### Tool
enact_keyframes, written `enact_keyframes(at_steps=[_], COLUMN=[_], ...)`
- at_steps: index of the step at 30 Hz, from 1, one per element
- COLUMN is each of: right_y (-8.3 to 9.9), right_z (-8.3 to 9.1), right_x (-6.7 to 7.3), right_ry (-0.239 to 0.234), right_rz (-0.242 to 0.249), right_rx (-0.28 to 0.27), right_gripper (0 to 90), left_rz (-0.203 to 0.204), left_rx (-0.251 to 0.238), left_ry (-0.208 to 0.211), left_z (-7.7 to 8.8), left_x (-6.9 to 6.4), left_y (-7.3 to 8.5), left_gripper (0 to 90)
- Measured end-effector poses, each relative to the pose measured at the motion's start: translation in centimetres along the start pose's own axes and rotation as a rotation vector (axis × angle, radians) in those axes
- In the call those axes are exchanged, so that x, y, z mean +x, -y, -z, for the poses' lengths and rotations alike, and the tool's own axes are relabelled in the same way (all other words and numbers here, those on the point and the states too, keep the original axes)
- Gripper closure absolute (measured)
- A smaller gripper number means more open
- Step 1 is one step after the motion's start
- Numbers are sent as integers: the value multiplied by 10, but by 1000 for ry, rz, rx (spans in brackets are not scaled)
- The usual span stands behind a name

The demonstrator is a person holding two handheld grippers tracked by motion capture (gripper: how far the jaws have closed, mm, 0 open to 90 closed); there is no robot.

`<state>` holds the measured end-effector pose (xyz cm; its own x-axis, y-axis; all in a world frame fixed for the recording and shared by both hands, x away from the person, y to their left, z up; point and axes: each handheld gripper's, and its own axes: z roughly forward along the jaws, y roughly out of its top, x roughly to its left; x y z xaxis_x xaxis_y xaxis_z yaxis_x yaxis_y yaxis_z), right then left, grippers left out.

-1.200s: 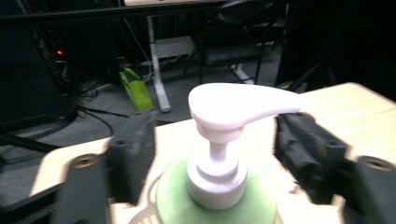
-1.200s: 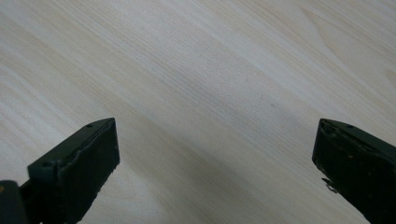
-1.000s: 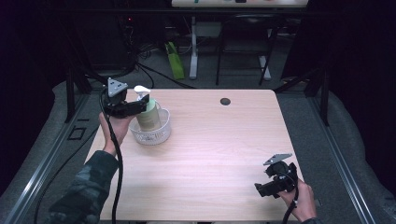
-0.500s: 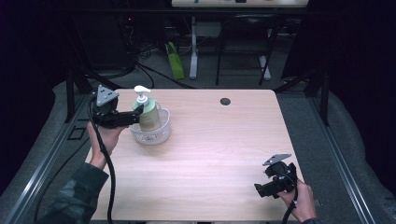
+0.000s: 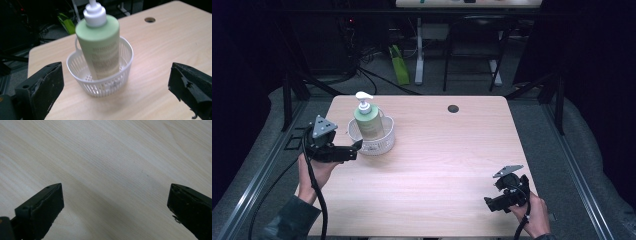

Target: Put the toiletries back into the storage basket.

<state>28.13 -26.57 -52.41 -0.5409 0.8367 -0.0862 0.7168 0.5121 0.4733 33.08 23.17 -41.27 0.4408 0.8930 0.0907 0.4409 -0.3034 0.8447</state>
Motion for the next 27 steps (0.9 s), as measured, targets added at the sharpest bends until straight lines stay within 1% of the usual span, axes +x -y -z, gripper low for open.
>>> enact_keyframes(at_steps=[3,8,12,16,18,20,23,27], right_y=[0,0,0,-1,-1,-1,0,0], right_z=[0,0,-1,-2,-2,-2,-2,-2], right_x=[0,0,1,2,2,1,1,0], right_ry=[3,3,1,-2,-3,-4,-7,-8], right_rz=[5,8,8,7,7,8,7,7], right_rx=[0,2,4,7,7,8,6,4], right_gripper=[3,3,3,3,3,3,13,13], left_rz=[5,17,14,20,11,0,4,9], left_rx=[15,64,91,91,103,115,110,132], left_ry=[9,31,29,27,26,34,32,28], left_z=[2,3,3,1,-3,-6,-10,-18], left_x=[-2,-6,-7,-7,-8,-9,-9,-5], left_y=[11,32,46,53,56,59,63,70], left_gripper=[1,1,1,1,1,1,0,0])
